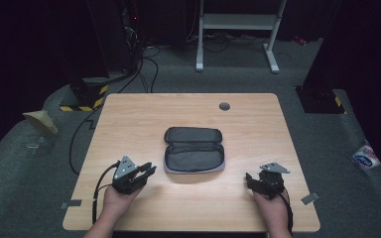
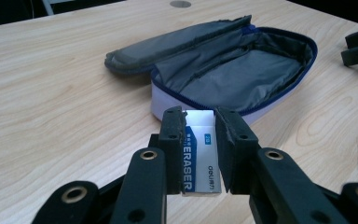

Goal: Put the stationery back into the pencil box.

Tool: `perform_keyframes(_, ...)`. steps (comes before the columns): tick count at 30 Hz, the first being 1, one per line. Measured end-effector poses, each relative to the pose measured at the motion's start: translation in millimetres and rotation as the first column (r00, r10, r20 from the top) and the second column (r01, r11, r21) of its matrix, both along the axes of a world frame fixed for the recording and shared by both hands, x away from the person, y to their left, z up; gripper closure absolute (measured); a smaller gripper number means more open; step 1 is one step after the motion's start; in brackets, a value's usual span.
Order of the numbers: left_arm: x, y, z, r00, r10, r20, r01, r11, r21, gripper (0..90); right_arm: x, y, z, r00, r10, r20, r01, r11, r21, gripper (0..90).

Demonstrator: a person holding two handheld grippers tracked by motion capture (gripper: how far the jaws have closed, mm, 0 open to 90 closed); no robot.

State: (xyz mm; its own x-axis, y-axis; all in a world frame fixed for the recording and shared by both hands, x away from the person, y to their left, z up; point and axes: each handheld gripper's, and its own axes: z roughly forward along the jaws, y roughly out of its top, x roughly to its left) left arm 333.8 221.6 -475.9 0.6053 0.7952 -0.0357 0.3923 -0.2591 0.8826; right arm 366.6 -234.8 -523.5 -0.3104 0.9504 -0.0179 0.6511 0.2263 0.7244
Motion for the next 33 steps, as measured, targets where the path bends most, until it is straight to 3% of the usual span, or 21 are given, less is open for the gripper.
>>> perform_keyframes(14,15.7,-15.8,7.4,0.9997,-0.023,0.000,0.023,0.9997,-0.003,72.9,-0.1,0.0,0.0,1.0000,0.000,0.000,0.000,1.000,0.000,27.0)
perform_keyframes(22,29.5,-22.6,12.7,0.9995,-0.030,-0.013,0.030,0.9993,-0.022,72.9,0.2,0.0,0.1,1.0000,0.001,-0.001,-0.001,1.000,0.000,27.0)
perform_keyframes(33,47.0,-40.3,14.1,0.9979,-0.051,-0.039,0.051,0.9987,-0.010,72.9,0.8,-0.1,-0.1,1.0000,0.005,0.002,-0.005,1.000,-0.002,27.2)
